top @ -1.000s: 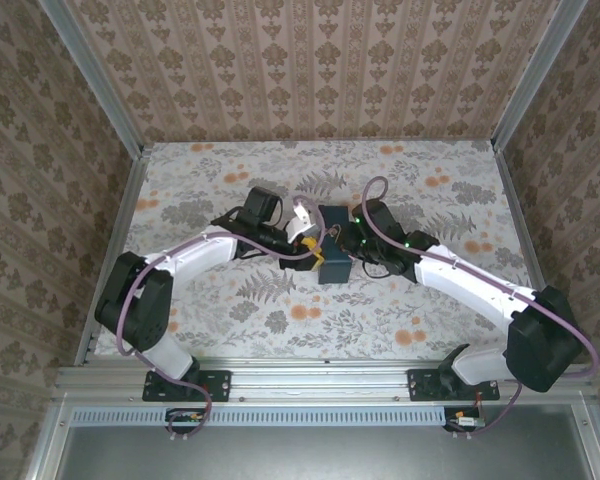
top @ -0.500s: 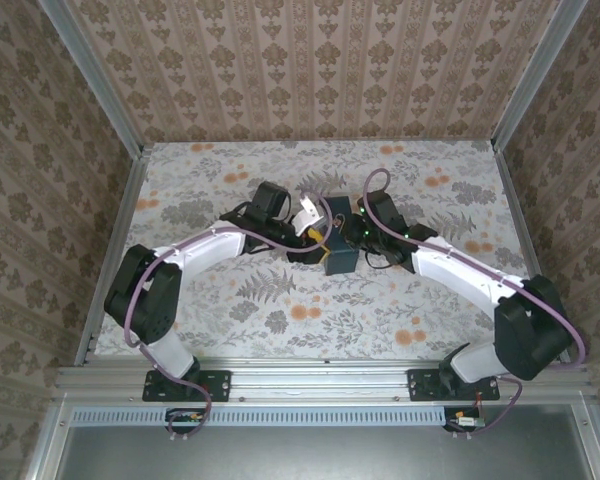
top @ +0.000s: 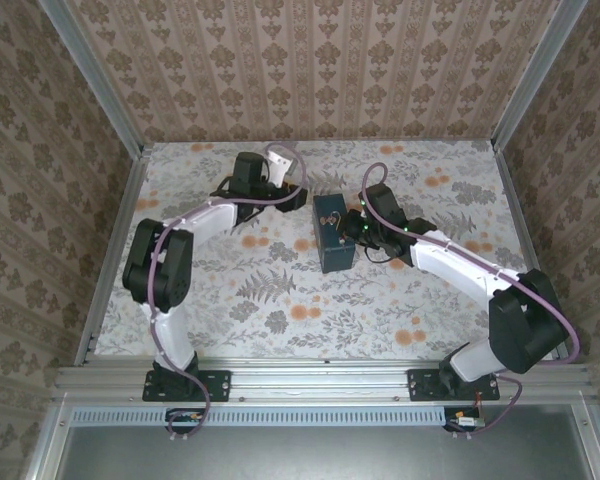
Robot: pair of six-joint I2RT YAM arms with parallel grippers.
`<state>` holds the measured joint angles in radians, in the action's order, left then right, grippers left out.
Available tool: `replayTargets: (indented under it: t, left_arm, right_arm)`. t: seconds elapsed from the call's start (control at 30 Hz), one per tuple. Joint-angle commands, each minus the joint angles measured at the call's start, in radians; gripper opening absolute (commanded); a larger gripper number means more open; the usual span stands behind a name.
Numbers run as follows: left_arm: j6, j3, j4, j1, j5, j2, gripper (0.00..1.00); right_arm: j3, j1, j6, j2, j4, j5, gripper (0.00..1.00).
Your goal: Unlock a padlock with a key
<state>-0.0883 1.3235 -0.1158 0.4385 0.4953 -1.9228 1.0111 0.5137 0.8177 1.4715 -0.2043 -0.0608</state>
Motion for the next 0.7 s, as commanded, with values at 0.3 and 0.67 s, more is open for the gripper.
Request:
replayTargets:
  t: [0.3,0.67]
  left_arm:
    - [0.02,0.242,0.098,0.078,0.108,-0.163,0.48]
    - [0.024,0.214,0.165,0.073,0.283,-0.158,0.29]
  right_arm:
    - [0.024,-0.003,0.004,0.007,0.043,0.01,0.0]
    - [0.079,-0.001,0.003,0.074,0.079,-0.018,0.0]
